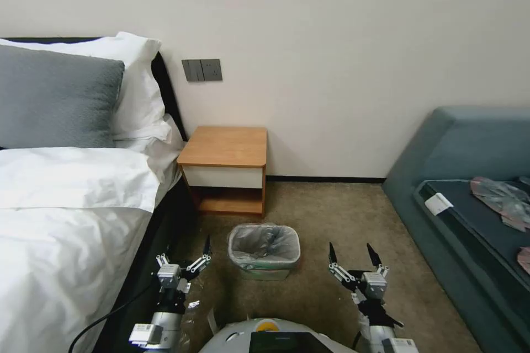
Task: Pick up the garbage bag from the table and place it over the trash can.
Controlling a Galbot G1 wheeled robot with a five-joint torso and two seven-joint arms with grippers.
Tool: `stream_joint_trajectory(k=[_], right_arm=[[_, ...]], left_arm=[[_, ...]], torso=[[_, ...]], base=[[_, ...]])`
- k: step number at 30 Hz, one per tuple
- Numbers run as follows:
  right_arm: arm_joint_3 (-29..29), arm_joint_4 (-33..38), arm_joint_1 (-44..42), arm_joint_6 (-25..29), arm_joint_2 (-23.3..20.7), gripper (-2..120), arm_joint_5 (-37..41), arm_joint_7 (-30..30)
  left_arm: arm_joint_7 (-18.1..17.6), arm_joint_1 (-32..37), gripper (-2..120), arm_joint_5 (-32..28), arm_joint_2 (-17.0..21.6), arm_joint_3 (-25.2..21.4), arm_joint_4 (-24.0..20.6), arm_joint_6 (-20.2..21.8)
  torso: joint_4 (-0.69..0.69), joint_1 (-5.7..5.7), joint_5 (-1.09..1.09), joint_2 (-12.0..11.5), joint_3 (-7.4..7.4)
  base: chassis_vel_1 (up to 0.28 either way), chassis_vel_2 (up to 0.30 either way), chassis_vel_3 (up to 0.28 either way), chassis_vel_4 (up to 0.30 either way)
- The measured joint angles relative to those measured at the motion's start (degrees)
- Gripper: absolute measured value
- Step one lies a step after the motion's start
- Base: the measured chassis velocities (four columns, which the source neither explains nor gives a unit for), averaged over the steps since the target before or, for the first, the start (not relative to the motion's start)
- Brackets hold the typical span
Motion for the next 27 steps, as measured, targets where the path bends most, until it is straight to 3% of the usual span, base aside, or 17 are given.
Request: stream_joint_trajectory(k=[27], right_arm=[[-0.07, 0.09, 0.29, -0.32, -0.09, 100, -0.1, 0.01]], left_arm=[[-0.17, -0.33, 100, -0.14, 0.02, 0.13, 0.05, 0.48]], torso=[[0.0, 0.0, 0.0, 0.0, 0.0]], base=[[0.0, 0.0, 0.0, 0.0]])
